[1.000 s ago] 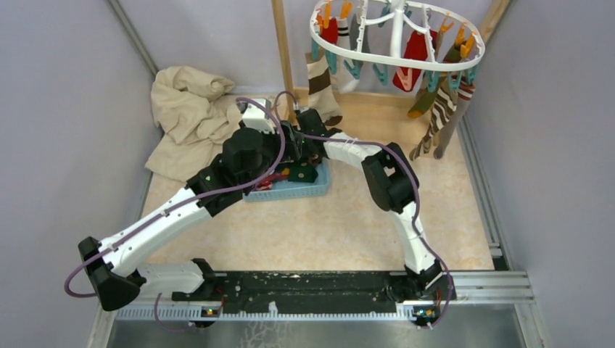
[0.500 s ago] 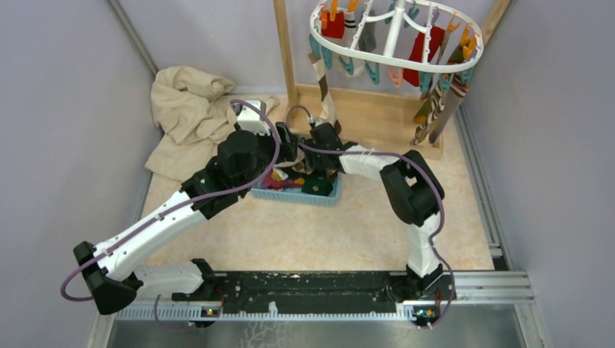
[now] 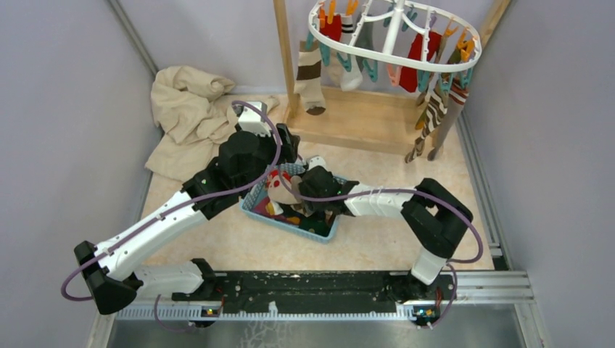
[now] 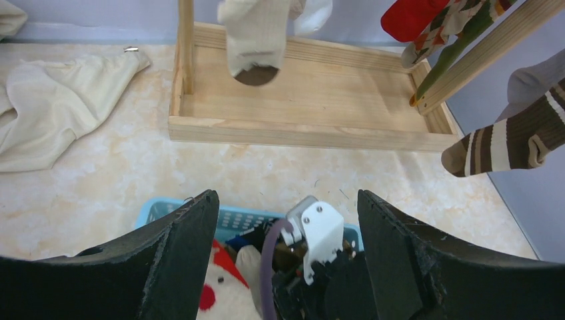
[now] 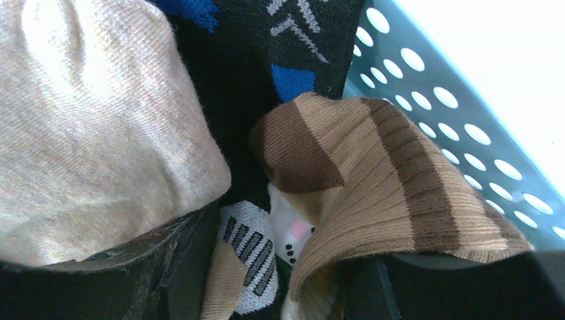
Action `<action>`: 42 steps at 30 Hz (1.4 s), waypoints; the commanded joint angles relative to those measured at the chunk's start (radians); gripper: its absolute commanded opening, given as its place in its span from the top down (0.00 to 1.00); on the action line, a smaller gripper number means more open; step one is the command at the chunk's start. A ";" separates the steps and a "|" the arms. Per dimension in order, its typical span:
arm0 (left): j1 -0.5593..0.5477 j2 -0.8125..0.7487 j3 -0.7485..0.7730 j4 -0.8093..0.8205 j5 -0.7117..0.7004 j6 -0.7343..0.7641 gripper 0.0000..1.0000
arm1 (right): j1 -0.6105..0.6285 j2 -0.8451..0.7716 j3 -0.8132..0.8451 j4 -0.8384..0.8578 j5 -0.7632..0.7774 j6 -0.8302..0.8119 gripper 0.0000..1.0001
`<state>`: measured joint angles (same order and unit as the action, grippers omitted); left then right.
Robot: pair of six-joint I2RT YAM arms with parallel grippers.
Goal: Remove the socks clipped to the hanger
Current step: Adjust the bin at the center of the board.
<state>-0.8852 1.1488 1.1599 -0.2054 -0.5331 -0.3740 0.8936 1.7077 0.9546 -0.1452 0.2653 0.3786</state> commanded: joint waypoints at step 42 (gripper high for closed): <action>0.005 -0.144 -0.119 -0.073 -0.113 -0.077 0.17 | 0.137 -0.066 0.100 0.049 -0.239 0.065 0.62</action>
<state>-0.8822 1.0573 1.0203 -0.2581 -0.5980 -0.4351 1.0065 1.5333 1.0145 -0.2306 0.0990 0.4389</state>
